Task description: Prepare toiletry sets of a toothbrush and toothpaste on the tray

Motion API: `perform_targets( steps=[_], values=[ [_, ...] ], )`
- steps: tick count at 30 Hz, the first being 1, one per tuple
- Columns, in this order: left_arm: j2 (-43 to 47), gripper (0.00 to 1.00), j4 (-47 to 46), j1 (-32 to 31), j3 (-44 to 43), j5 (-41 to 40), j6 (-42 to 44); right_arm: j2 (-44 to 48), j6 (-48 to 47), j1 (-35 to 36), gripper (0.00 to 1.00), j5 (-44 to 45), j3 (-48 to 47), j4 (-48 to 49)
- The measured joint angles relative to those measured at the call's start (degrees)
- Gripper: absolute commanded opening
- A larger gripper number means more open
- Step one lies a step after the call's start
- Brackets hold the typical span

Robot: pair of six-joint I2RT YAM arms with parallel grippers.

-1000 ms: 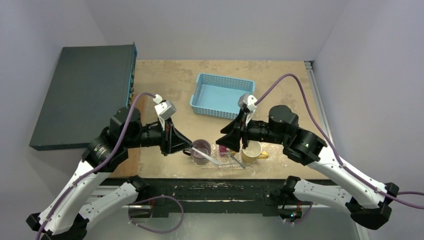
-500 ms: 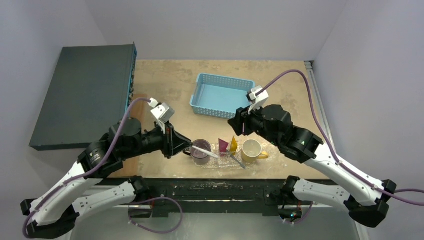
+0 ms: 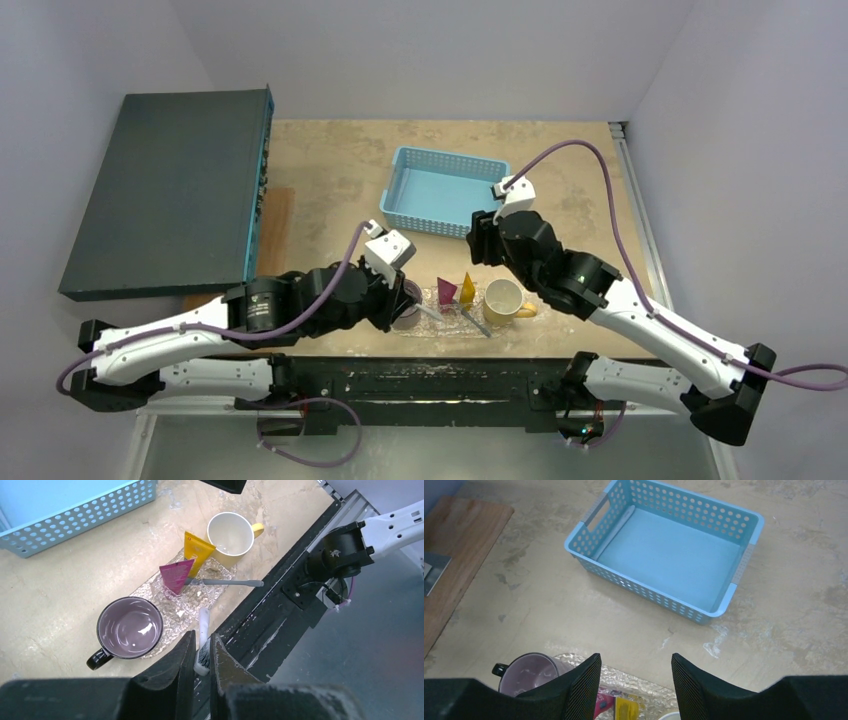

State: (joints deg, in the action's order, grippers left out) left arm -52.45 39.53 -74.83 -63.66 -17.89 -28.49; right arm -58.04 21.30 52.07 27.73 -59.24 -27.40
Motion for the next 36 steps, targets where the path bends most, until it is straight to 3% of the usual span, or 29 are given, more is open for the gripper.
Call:
perform_targets(
  steps=[9, 36],
  values=[
    [-5.14, 0.0, -1.97, -4.48, -0.68, -8.15, -0.07, 0.2, 0.61, 0.0, 0.56, 1.36, 2.49, 0.09],
    [-14.86, 0.0, -6.91, -5.46, -0.17, -11.45, -0.5, 3.34, 1.14, 0.0, 0.58, 1.53, 5.44, 0.2]
  ],
)
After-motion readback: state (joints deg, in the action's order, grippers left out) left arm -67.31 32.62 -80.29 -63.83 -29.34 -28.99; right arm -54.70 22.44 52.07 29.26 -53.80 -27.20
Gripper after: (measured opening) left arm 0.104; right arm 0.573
